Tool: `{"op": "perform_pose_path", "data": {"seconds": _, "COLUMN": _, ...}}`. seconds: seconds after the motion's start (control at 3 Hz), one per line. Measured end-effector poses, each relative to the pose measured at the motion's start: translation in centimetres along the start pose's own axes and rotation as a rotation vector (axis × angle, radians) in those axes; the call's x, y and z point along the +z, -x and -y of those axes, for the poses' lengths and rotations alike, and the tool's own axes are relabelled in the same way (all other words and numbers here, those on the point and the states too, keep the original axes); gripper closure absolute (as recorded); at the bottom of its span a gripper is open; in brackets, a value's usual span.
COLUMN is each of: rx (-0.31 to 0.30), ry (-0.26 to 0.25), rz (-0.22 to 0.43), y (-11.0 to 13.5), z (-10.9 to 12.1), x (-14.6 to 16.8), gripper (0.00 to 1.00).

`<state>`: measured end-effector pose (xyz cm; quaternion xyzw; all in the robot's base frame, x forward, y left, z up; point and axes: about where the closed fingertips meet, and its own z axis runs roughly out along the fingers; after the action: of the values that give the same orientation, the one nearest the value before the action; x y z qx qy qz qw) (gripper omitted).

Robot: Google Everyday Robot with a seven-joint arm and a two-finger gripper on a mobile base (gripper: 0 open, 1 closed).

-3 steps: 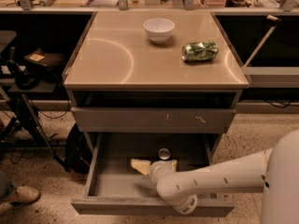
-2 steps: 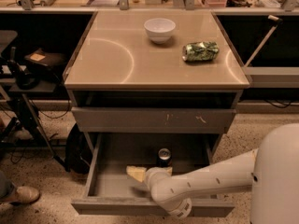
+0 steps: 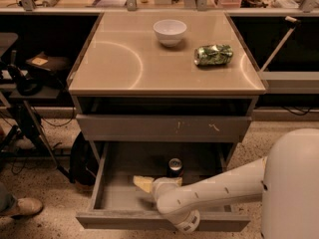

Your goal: Pick pepsi can from middle drawer and place on counter

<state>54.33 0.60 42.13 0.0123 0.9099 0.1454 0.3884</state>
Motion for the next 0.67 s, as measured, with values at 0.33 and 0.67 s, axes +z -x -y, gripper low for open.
{"op": "perform_pose_path", "data": {"seconds": 0.33, "rx": -0.012, "ry": -0.037, "rz": 0.016, "y": 1.2, "z": -1.9, "x": 2.6, "gripper": 0.0}}
{"op": "perform_pose_path", "data": {"seconds": 0.67, "rx": -0.009, "ry": -0.067, "rz": 0.078, "y": 4.1, "z": -3.7, "x": 5.0, "gripper": 0.0}}
